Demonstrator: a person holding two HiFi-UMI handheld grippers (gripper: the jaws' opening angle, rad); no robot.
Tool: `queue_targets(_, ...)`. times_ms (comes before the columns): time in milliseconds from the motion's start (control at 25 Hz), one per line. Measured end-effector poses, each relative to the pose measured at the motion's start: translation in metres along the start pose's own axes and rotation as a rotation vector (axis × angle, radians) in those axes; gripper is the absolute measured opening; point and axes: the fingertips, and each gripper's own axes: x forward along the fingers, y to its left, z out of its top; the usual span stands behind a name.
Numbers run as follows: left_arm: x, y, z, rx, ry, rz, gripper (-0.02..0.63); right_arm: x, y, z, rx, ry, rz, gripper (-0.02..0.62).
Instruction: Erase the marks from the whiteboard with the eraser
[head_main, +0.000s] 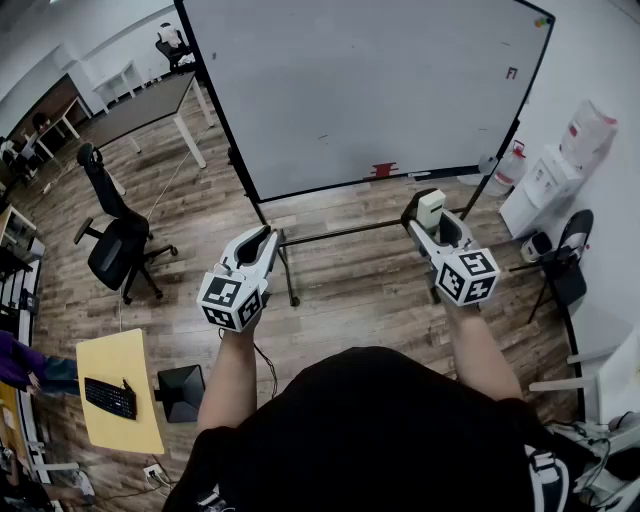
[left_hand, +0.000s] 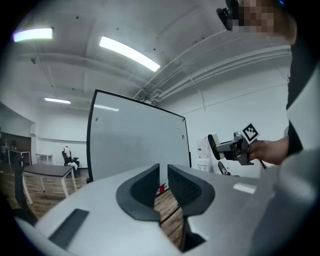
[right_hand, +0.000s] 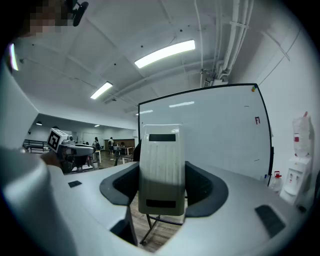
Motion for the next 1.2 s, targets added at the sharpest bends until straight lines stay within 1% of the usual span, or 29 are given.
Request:
queue_targets(480,0.023,-0.029,-0.006,0.008,0.038,0.010,0.061,-0.006,-0.031,0.000,-0.006,-0.004,0.042,0.250)
queue_targets(720,0.029,-0.035,-0.004,0.007,0.038,0.049,0.061,-0.002,-0.042,0.005,0.006,-0.025,0.087,0.250)
queue_targets(1000,0.040,-0.043,-0.007,-0.008,0.039,0.088,0.061,0.003,-0.060,0.006,-0.003,-0.015,0.118,0.250)
queue_targets(1200,0.050,-0.057,-0.009,-0.013,0.040,0.104,0.061,-0.001,-0.074,0.001,-0.005,-0.005,0.136,0.250)
